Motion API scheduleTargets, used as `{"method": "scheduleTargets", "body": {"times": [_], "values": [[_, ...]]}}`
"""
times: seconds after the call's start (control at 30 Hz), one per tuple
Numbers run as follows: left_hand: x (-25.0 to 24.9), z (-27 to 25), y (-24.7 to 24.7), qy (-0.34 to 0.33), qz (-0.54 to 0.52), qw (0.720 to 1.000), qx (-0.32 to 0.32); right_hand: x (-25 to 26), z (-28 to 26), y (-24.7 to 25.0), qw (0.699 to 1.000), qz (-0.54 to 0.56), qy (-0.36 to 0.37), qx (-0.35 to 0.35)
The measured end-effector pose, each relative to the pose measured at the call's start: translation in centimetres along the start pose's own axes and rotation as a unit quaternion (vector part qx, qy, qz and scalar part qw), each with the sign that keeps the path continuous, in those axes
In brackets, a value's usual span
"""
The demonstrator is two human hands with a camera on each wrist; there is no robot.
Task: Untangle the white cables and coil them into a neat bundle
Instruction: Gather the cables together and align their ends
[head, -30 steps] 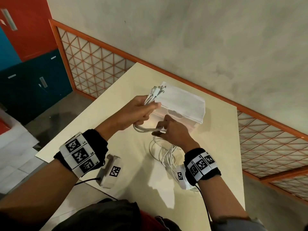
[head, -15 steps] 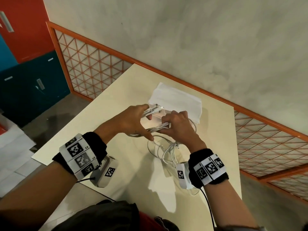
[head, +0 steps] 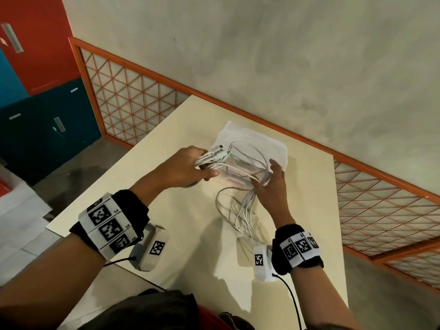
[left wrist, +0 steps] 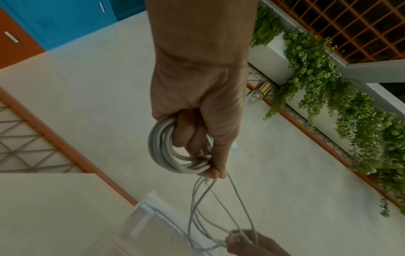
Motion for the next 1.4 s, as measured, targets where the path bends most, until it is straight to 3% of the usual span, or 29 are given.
{"method": "scheduleTargets", "body": {"times": [0.1,0.2,0.4,0.63,0.8,0.97,1.03,1.2,1.33,1.4], "values": [[-0.1,0.3,1.4,-0.004,0.024,0.999,-0.023,-1.1,0.1,1.1,0.996,0.057,0.005,-0.066],[0.3,0.6,3.0,0.006,0.049,0.997,-0.058,-0.6,0.7,2.1,0.993,0.092,0.029,-0.066],[1.1,0.8,4.1,0.014,0.080,0.993,-0.083,0.9,1.9,3.8,0.988,0.152,0.011,0.012],[0.2,0.2,3.2,-0.015,0.104,0.994,0.006,-0.9,1.2,1.4,0.978,-0.025,-0.049,0.202],[-0.4,0.0,1.9,-0.035,0.143,0.988,0.047,4.5,0.2,0.6,0.968,-0.018,0.113,0.225],[-1.9,-0.6,0.2,-0.066,0.116,0.986,0.098,8.0,-0.7,-1.3,0.931,-0.081,0.254,0.251],[-2.0,-0.7,0.5,-0.069,0.118,0.986,0.096,7.5,-0.4,-1.8,0.936,-0.078,0.240,0.246],[-1.2,0.1,3.4,-0.036,0.099,0.994,0.002,4.1,0.0,-1.0,0.957,-0.011,0.060,0.282],[0.0,0.7,6.5,0.001,0.061,0.992,-0.109,1.9,-0.8,0.0,0.938,0.136,-0.031,0.316],[1.2,1.0,7.0,0.033,0.081,0.988,-0.131,1.5,-1.1,0.5,0.925,0.183,-0.050,0.328]]}}
Point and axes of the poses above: each hand's wrist, its own z-axis towards the middle knuckle, its own y-axis out of the back of the hand, x = y × z, the point moved 7 cm from there along z, towards the middle knuckle, and after that the axes turned 13 degrees about -x, right-handed, at the moved point
